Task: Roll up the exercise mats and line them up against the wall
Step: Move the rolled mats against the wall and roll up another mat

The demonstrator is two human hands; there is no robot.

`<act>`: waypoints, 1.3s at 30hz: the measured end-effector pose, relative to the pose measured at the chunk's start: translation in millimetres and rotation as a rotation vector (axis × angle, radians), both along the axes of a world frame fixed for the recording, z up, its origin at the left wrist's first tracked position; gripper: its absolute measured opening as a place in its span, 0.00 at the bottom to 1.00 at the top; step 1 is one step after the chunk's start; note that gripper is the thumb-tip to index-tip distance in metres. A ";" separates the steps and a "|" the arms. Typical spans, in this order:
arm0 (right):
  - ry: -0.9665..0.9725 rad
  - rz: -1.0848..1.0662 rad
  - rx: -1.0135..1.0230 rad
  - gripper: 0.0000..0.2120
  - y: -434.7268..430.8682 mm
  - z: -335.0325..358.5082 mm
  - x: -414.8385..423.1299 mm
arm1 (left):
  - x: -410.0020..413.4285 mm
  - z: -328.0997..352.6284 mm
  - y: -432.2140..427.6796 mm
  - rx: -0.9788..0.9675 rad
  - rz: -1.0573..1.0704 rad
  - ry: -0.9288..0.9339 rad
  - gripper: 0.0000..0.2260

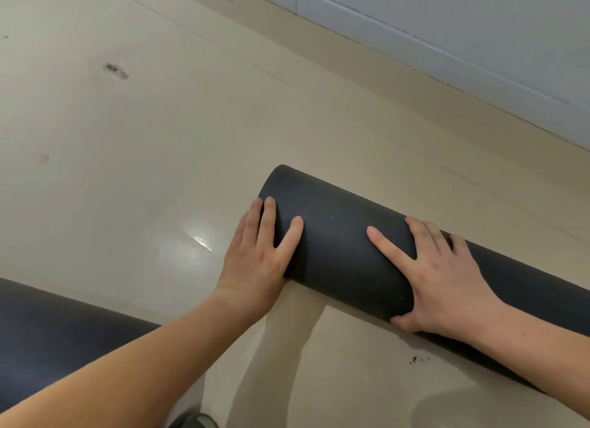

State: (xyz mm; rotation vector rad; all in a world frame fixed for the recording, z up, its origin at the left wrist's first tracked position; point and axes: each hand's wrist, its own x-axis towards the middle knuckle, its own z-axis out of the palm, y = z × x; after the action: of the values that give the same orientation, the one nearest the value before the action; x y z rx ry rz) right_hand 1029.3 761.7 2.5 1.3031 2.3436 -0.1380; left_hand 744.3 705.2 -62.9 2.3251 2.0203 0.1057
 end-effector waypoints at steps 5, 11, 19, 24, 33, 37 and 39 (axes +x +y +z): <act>-0.059 -0.111 0.061 0.69 36.3 4.4 36.0 | 41.2 6.2 78.5 -0.036 -0.088 0.038 0.44; -0.120 -0.175 0.007 0.68 84.4 27.6 91.2 | 107.9 17.7 121.4 -0.085 -0.149 0.038 0.43; -0.073 -0.239 -0.009 0.59 69.3 30.5 115.2 | 96.5 41.9 128.9 -0.111 -0.281 0.055 0.38; -0.141 -0.308 -0.006 0.66 53.3 29.9 134.2 | 105.5 53.6 137.9 -0.102 -0.289 0.155 0.44; -0.027 -0.237 0.175 0.65 58.7 -12.4 171.3 | 184.9 53.1 160.9 -0.173 -0.394 0.285 0.61; -0.024 -0.230 0.184 0.66 71.4 -20.1 207.7 | 224.6 56.0 176.0 -0.120 -0.387 0.367 0.59; -0.023 -0.232 0.222 0.65 81.5 -20.1 239.8 | 254.9 55.2 186.0 -0.108 -0.374 0.384 0.59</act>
State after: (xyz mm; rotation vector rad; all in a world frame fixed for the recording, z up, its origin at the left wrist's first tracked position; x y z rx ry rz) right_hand 1269.2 843.2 -17.7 1.6728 2.2313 0.0676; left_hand 999.2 891.2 -7.6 2.7638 1.6193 -0.4883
